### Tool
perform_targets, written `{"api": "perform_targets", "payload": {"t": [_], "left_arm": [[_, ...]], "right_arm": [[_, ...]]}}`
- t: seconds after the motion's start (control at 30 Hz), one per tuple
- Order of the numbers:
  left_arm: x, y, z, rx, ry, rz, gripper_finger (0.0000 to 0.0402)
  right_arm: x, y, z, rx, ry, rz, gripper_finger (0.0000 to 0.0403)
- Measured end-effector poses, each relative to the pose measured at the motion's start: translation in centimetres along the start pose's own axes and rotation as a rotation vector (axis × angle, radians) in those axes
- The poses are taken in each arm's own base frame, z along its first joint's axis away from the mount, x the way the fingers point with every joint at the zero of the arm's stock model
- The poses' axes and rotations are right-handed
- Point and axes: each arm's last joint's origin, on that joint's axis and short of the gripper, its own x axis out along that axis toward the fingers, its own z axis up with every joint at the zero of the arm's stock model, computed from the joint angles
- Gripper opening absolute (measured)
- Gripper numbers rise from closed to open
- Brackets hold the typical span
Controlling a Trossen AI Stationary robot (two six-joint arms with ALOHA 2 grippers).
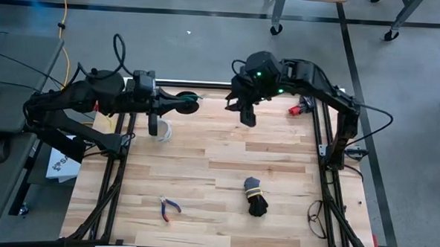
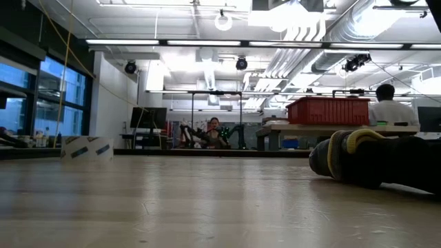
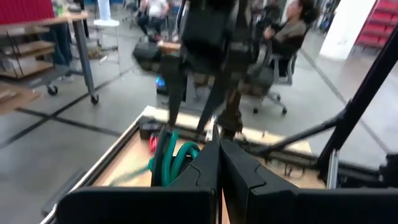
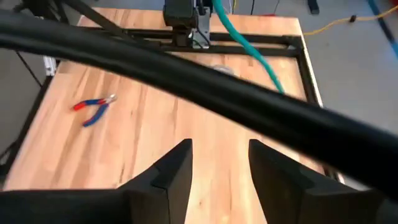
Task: Coil cords
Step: Coil the green wire on the spool
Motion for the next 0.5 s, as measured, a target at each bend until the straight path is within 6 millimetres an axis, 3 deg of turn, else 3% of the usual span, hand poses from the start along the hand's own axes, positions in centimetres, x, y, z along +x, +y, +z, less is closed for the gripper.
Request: {"api": "perform_targets", "payload": {"t": [0.27,0.5], "left_arm": [[0.0,-0.2,1.0,-0.018,-0.098,-0.034,0.0000],[-0.1,-0.2,1.7,-0.008,-0.170,-0.030,0.0000]], "right_arm": [[2.8,-0.6,1.0,-0.055,-0.073,-0.021,0.0154],[4.7,0.3,1.4,-0.059,-0.106,0.125,0.0154]]}}
